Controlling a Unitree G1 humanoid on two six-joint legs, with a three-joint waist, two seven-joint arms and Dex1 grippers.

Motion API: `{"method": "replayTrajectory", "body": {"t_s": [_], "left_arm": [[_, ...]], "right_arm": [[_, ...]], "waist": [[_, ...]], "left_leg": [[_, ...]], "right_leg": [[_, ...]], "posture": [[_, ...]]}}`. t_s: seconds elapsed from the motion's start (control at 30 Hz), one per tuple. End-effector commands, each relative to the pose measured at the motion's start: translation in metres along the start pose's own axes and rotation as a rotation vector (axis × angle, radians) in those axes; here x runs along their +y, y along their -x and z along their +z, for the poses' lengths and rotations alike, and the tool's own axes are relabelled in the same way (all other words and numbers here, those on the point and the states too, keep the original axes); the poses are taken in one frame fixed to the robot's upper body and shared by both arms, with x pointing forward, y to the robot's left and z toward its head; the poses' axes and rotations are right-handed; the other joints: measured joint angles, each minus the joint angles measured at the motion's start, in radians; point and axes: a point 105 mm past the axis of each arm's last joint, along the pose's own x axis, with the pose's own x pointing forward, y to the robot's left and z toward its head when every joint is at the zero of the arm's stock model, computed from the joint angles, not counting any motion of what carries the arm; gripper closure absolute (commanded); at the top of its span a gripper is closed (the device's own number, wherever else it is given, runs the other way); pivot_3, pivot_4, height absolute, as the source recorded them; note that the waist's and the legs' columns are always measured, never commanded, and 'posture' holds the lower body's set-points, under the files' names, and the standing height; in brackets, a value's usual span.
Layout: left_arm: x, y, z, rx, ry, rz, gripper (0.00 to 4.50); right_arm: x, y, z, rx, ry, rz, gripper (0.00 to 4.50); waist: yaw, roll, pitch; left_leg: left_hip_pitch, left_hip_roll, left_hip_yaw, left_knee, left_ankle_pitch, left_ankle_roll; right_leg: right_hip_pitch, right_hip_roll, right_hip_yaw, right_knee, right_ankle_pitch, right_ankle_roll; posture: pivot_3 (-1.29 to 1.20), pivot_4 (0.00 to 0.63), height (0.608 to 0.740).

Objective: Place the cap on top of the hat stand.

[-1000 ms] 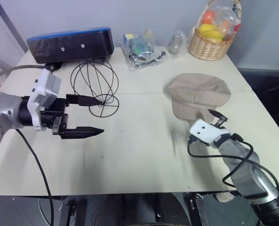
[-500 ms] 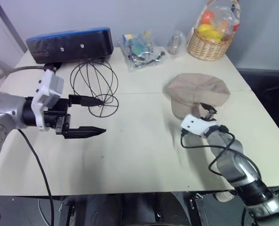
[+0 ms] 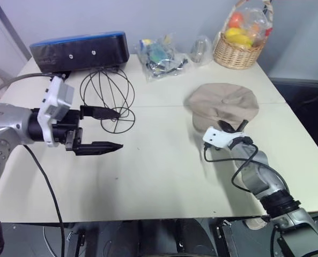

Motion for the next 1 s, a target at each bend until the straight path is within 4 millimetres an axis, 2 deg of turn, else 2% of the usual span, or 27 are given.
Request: {"method": "replayTrajectory", "body": {"t_s": [0.03, 0.13, 0.27, 0.33, 0.4, 0.47, 0.53, 0.6, 0.63, 0.77, 0.83, 0.9, 0.93, 1.0], "left_arm": [[-0.001, 0.001, 0.006, -0.016, -0.02, 0.007, 0.0], [0.005, 0.008, 0.008, -0.039, -0.007, 0.074, 0.0], [0.013, 0.026, 0.017, -0.105, 0.028, 0.206, 0.0], [0.016, 0.038, 0.019, -0.125, 0.042, 0.281, 0.0], [0.022, 0.058, 0.016, -0.134, 0.056, 0.395, 0.0], [0.024, 0.074, 0.013, -0.142, 0.076, 0.48, 0.0], [0.028, 0.1, 0.006, -0.147, 0.106, 0.596, 0.0], [0.029, 0.118, 0.002, -0.151, 0.122, 0.676, 0.0], [0.03, 0.122, 0.001, -0.151, 0.122, 0.695, 0.0], [0.027, 0.13, 0.0, -0.142, 0.117, 0.732, 0.0], [0.026, 0.131, 0.0, -0.14, 0.116, 0.739, 0.0], [0.024, 0.132, 0.0, -0.136, 0.116, 0.743, 0.0], [0.023, 0.132, -0.001, -0.134, 0.116, 0.744, 0.0], [0.021, 0.132, -0.001, -0.128, 0.114, 0.746, 0.0]], "right_arm": [[-0.005, 0.001, 0.002, -0.003, -0.026, -0.016, 4.44], [-0.034, 0.0, 0.01, -0.029, -0.032, -0.097, 4.44], [-0.093, 0.005, 0.045, -0.165, -0.024, -0.254, 4.44], [-0.119, 0.01, 0.074, -0.28, -0.028, -0.318, 4.44], [-0.151, 0.02, 0.118, -0.447, -0.041, -0.393, 4.44], [-0.169, 0.03, 0.153, -0.593, -0.058, -0.422, 4.44], [-0.18, 0.042, 0.209, -0.802, -0.113, -0.393, 4.44], [-0.175, 0.05, 0.254, -0.956, -0.136, -0.319, 4.44], [-0.17, 0.051, 0.269, -1.004, -0.136, -0.281, 4.44], [-0.137, 0.057, 0.315, -1.142, -0.089, -0.152, 4.44], [-0.11, 0.053, 0.327, -1.158, -0.047, -0.076, 4.44], [-0.081, 0.043, 0.327, -1.127, 0.0, -0.003, 4.44], [-0.072, 0.037, 0.325, -1.103, 0.021, 0.011, 4.44], [-0.066, 0.023, 0.318, -1.031, 0.05, -0.006, 4.44]], "waist": [[0.0, 0.0, 0.0], [0.0, 0.0, 0.0], [-0.006, 0.001, 0.001], [-0.012, 0.002, 0.002], [-0.025, 0.002, 0.002], [-0.03, 0.003, 0.003], [-0.031, 0.003, 0.003], [-0.038, 0.003, 0.003], [-0.04, 0.002, 0.003], [-0.024, 0.001, 0.003], [-0.019, -0.001, 0.002], [-0.018, -0.002, 0.002], [-0.018, -0.003, 0.002], [-0.021, -0.003, 0.001]], "left_leg": [[0.0, 0.0, 0.0, 0.0, 0.0, 0.0], [0.0, 0.0, 0.0, 0.0, 0.0, 0.0], [0.0, 0.0, 0.0, 0.0, 0.0, 0.0], [0.0, 0.0, 0.0, 0.0, 0.0, 0.0], [0.0, 0.0, -0.001, 0.0, 0.0, 0.0], [0.0, 0.001, -0.003, 0.0, 0.0, 0.0], [0.0, 0.001, -0.004, -0.001, 0.0, 0.0], [0.0, 0.001, -0.005, -0.001, 0.0, 0.0], [0.0, 0.001, -0.005, -0.002, 0.0, 0.0], [0.0, 0.001, -0.009, -0.002, 0.0, -0.001], [0.0, 0.0, -0.01, -0.002, 0.002, -0.005], [0.0, -0.001, -0.01, -0.002, 0.003, -0.006], [0.0, -0.001, -0.01, -0.002, 0.003, -0.006], [0.0, -0.003, -0.01, -0.002, 0.004, -0.007]], "right_leg": [[0.0, 0.0, 0.0, 0.0, 0.0, 0.0], [0.0, 0.0, 0.0, 0.0, 0.0, 0.0], [-0.002, 0.0, 0.0, 0.001, 0.0, 0.0], [-0.002, 0.0, 0.0, 0.002, 0.001, 0.001], [-0.003, 0.0, 0.0, 0.003, 0.001, 0.001], [-0.004, 0.0, 0.0, 0.005, 0.001, 0.001], [-0.006, 0.0, 0.0, 0.009, 0.0, 0.002], [-0.008, 0.0, 0.0, 0.012, 0.0, 0.002], [-0.008, 0.001, 0.0, 0.014, -0.001, 0.001], [-0.006, 0.0, -0.003, 0.013, -0.001, 0.0], [-0.005, -0.003, -0.004, 0.013, -0.001, 0.0], [-0.005, -0.005, -0.004, 0.013, -0.001, -0.001], [-0.005, -0.005, -0.004, 0.013, -0.001, -0.001], [-0.005, -0.005, -0.004, 0.013, -0.001, -0.001]], "posture": [[0.0, 0.15, 0.74], [0.0, 0.15, 0.74], [0.0, 0.15, 0.74], [0.0, 0.15, 0.74], [0.0, 0.15, 0.74], [0.0, 0.15, 0.74], [0.0, 0.15, 0.74], [0.0, 0.15, 0.74], [0.0, 0.15, 0.74], [0.0, 0.15, 0.74], [0.0, 0.15, 0.74], [0.0, 0.15, 0.74], [0.0, 0.15, 0.74], [0.0, 0.15, 0.74]]}}
